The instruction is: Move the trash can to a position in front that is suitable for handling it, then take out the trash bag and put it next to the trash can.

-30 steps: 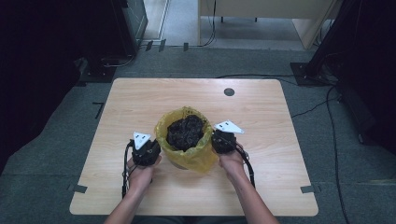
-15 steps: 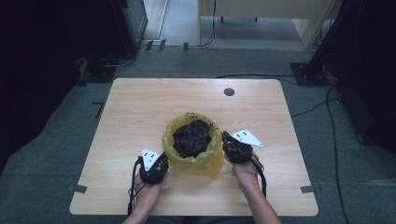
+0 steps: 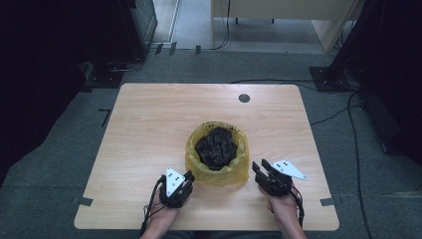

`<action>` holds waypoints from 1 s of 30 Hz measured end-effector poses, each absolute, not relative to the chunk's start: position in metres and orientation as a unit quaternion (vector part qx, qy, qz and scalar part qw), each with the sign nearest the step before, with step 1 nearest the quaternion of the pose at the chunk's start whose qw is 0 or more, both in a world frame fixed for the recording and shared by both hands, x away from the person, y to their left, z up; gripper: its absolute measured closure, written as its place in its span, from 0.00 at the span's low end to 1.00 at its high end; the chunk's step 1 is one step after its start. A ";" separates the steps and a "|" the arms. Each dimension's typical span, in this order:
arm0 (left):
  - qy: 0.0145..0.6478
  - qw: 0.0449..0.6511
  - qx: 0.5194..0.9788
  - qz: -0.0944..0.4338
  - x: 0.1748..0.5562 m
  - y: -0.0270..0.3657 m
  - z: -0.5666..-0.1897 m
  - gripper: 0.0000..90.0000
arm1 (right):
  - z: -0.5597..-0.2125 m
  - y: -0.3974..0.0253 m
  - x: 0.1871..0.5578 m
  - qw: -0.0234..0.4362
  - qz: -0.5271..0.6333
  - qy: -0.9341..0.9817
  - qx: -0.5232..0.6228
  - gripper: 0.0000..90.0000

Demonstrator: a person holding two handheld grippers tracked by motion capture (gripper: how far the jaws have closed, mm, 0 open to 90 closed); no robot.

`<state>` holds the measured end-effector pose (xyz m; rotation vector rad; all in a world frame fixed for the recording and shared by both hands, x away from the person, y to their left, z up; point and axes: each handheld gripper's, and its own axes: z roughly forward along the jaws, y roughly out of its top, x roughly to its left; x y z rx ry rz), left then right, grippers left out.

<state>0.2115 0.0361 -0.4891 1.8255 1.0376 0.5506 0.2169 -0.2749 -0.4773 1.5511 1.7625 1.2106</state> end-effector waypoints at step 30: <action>0.529 0.365 0.722 0.256 0.255 0.058 -0.508 0.22 | -0.502 -0.263 0.194 0.193 0.421 0.693 0.552 0.24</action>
